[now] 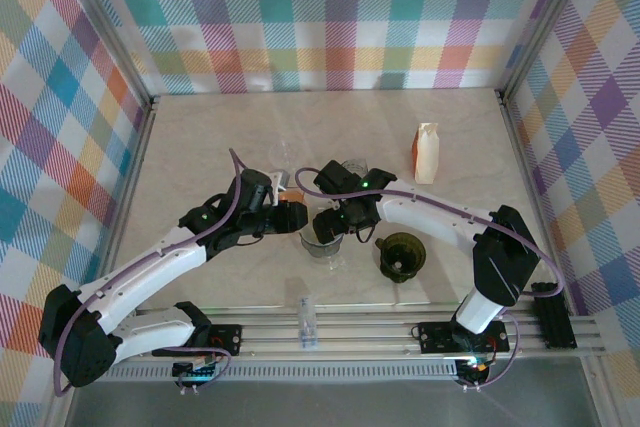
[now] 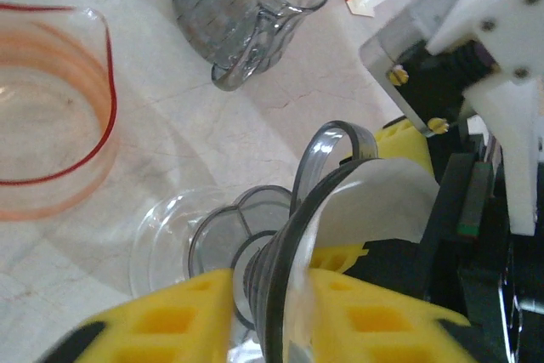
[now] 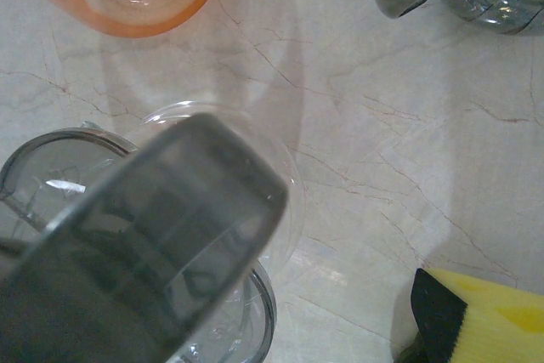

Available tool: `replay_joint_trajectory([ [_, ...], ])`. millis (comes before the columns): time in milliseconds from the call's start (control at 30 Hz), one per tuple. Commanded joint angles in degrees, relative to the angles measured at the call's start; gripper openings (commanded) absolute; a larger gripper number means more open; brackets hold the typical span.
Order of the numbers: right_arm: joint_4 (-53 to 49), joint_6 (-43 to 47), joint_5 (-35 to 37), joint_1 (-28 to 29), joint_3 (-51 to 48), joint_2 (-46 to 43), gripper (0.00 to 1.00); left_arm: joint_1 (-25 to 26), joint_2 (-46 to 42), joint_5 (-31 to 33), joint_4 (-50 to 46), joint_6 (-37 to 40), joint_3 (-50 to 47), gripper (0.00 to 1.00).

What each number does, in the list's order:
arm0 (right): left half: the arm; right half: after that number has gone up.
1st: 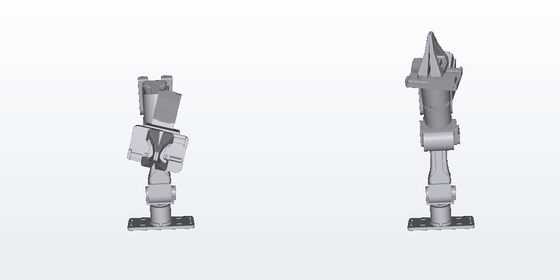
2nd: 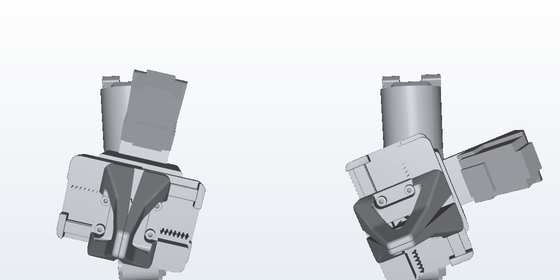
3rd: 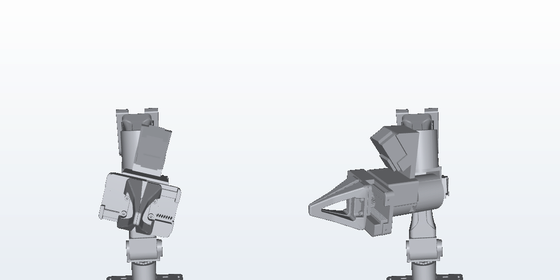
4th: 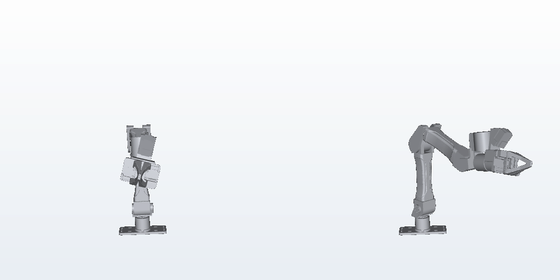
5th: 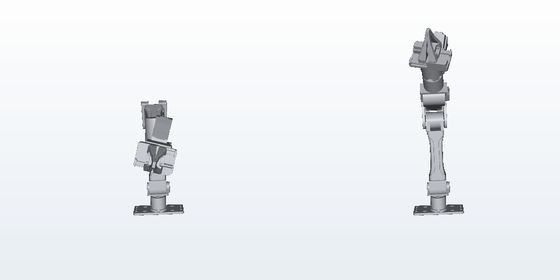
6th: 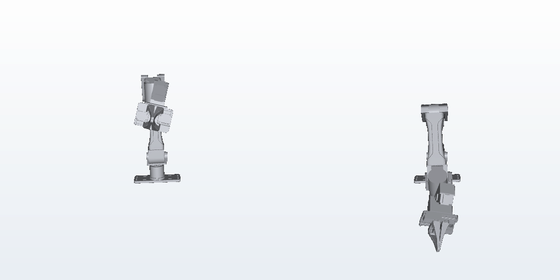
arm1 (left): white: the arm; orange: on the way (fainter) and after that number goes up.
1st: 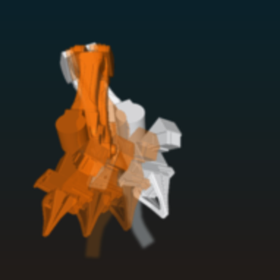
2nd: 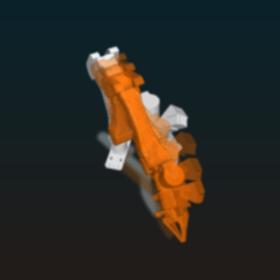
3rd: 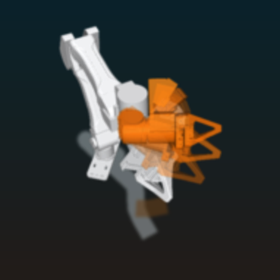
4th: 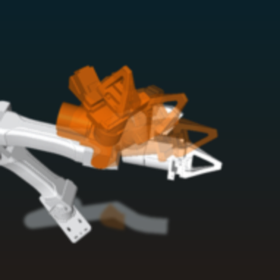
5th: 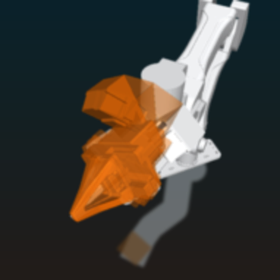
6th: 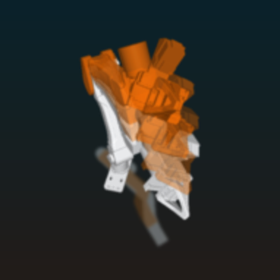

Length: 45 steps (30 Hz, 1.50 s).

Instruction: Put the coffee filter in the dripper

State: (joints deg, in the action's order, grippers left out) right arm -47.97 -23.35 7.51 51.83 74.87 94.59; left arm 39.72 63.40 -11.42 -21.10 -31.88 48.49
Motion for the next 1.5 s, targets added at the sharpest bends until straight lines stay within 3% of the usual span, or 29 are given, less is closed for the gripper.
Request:
replay_joint_trajectory([
  [0,-1.75,-0.46,0.44,0.64,-0.61,1.04,0.86,0.53,-0.47,0.08,-2.07,0.71,0.44,0.38],
  [300,-1.63,-0.80,0.35,0.65,-0.68,1.12,0.86,0.69,-0.48,-0.10,-2.20,0.84,-0.50,0.13],
  [533,-1.44,-1.42,0.01,0.64,-0.05,-0.54,0.86,0.79,-0.37,-0.32,-2.42,0.93,-0.33,0.11],
  [900,-1.69,-2.34,3.10,0.64,1.18,-10.04,0.88,0.88,-0.87,0.43,-2.91,0.85,-0.36,0.12],
  [1000,-1.61,-2.90,5.06,0.64,0.43,-12.98,0.88,0.88,-0.91,0.57,-3.05,0.68,-0.38,0.15],
  [1133,-2.09,-3.42,6.10,0.55,-0.15,-14.86,0.88,0.88,-1.52,1.08,-2.89,0.29,-0.45,0.31],
  [1467,-0.43,-4.37,8.83,0.61,-1.61,-19.33,0.88,0.89,-5.83,2.58,-3.94,-0.63,0.73,0.58],
])
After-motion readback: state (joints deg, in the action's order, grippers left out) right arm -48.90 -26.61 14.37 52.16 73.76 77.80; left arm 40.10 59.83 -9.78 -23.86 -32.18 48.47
